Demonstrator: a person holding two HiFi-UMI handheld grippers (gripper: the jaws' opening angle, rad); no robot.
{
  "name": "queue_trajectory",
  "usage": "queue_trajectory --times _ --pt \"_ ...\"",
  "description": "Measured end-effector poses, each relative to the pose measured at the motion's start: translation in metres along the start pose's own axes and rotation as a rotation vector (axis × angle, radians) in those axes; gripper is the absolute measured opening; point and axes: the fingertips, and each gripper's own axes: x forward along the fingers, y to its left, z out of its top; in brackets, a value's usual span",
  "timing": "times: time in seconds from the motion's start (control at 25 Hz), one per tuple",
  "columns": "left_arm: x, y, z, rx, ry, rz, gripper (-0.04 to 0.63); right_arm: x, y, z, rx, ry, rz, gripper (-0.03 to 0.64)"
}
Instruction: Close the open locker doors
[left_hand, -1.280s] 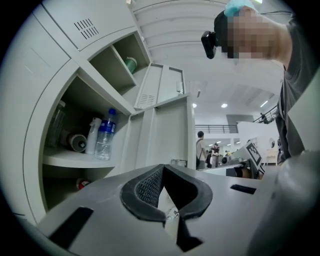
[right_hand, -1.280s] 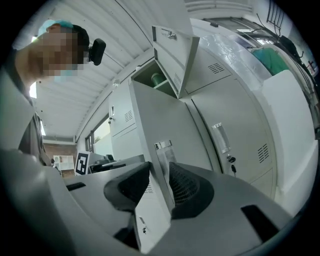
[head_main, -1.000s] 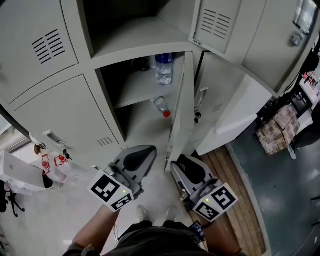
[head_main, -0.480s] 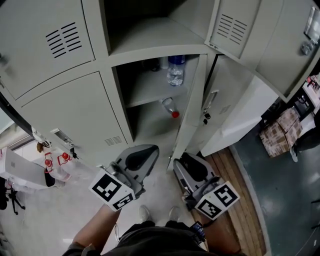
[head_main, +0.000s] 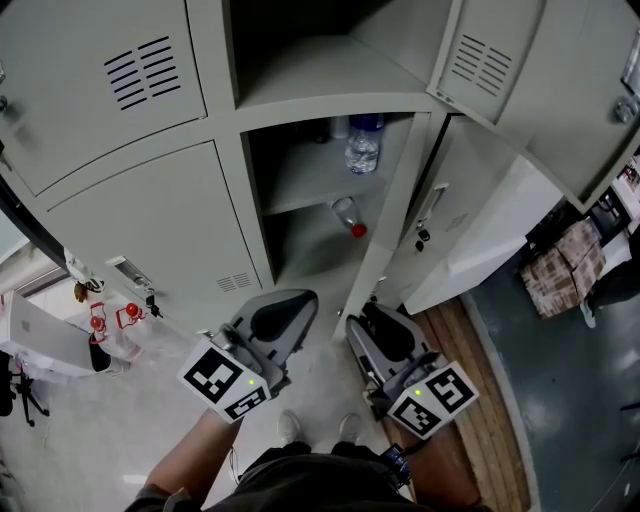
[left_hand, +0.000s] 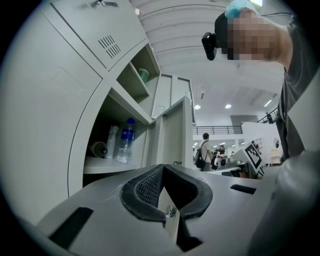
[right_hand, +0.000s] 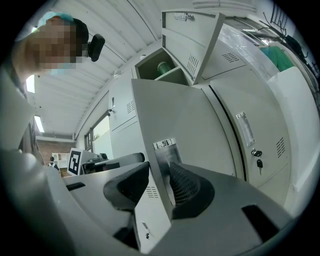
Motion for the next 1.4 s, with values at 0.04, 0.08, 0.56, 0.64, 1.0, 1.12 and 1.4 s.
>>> queue_trajectory --times 0.04,0.08,0.56,0.64,1.0,1.12,1.4 --pt "0.0 0.001 0.0 -0.001 0.0 0.0 0.009 0.002 0.001 0.0 -0.001 0.001 0.001 0.109" --pt "-0.001 0.002 0.0 0.0 0.0 0.001 0.009 0.004 0.001 -0.001 -0.001 0.002 0.001 0.109" --pt "-0.009 0.017 0.003 0.007 0.001 0.024 0.009 0.027 0.009 -0.004 -0.003 0.009 0.01 0.109" --pt "-0.01 0.02 0.003 0.007 0.002 0.028 0.009 0.029 0.01 -0.004 -0.004 0.01 0.012 0.109" --pt "-0.017 0.029 0.004 0.009 -0.001 0.042 0.009 0.04 0.013 -0.006 -0.006 0.013 0.012 0.109" --pt "-0.019 0.031 0.005 0.01 0.0 0.043 0.009 0.043 0.014 -0.006 -0.006 0.015 0.012 0.109" --pt "-0.024 0.035 0.006 0.011 0.0 0.051 0.009 0.049 0.016 -0.007 -0.004 0.016 0.013 0.109"
